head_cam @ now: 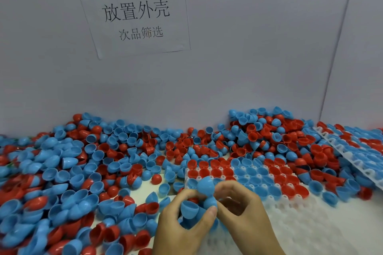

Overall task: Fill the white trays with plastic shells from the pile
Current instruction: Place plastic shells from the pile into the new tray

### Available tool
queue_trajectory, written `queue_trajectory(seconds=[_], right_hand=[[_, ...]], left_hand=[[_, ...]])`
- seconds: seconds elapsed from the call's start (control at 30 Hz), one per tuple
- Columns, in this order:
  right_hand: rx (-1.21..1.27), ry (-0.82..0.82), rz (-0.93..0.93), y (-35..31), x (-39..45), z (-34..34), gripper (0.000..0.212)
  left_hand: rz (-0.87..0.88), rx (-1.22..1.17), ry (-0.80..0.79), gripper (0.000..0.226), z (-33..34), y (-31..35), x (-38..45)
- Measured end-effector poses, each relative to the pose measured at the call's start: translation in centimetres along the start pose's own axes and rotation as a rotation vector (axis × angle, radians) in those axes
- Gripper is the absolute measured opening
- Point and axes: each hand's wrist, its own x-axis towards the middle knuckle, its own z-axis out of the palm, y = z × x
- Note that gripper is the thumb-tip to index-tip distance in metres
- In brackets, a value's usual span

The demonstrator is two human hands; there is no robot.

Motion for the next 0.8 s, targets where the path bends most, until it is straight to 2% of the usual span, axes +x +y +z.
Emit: queue_trajectory(seconds=[0.13, 0.3, 0.37, 0.43, 0.5, 0.6, 0.7, 0.8], right_hand=[[-0.029, 0.007, -0.076, 0.3, -0.1, 0.0, 0.039], [-0.026, -0.016, -0.088, 0.7, 0.0, 0.1, 0.041], [-0.025, -0.007, -0.066, 1.0, 0.0, -0.1, 0.042], [-0.001, -0.011, -0.036, 0.9, 0.0, -0.1, 0.038], [0.045, -0.025, -0.001, 0.7, 0.0, 0.0, 0.03], [0.181, -0.037, 0.108, 0.0, 0.1, 0.1, 0.016], [0.224, -0.122, 0.219, -0.3, 0.3, -0.3, 0.044], [0.257, -0.266, 0.315, -0.8, 0.4, -1.0, 0.037]], left_hand=[[0.001, 0.017, -0.011, 0.016, -0.3, -0.2, 0.2], [0.041, 0.048, -0.026, 0.02, -0.3, -0.5, 0.3], [0.075, 0.063, 0.013, 0.027, -0.3, -0.7, 0.4], [0.171, 0.092, 0.09, 0.03, -0.3, -0.8, 0.5], [0.35, 0.218, 0.146, 0.036, -0.6, -0.7, 0.7], [0.565, 0.418, 0.129, 0.036, -1.1, -0.7, 1.0], [0.737, 0.616, 0.103, 0.032, -1.4, -1.1, 1.2], [0.831, 0.709, 0.043, 0.035, -1.8, -1.3, 1.3]])
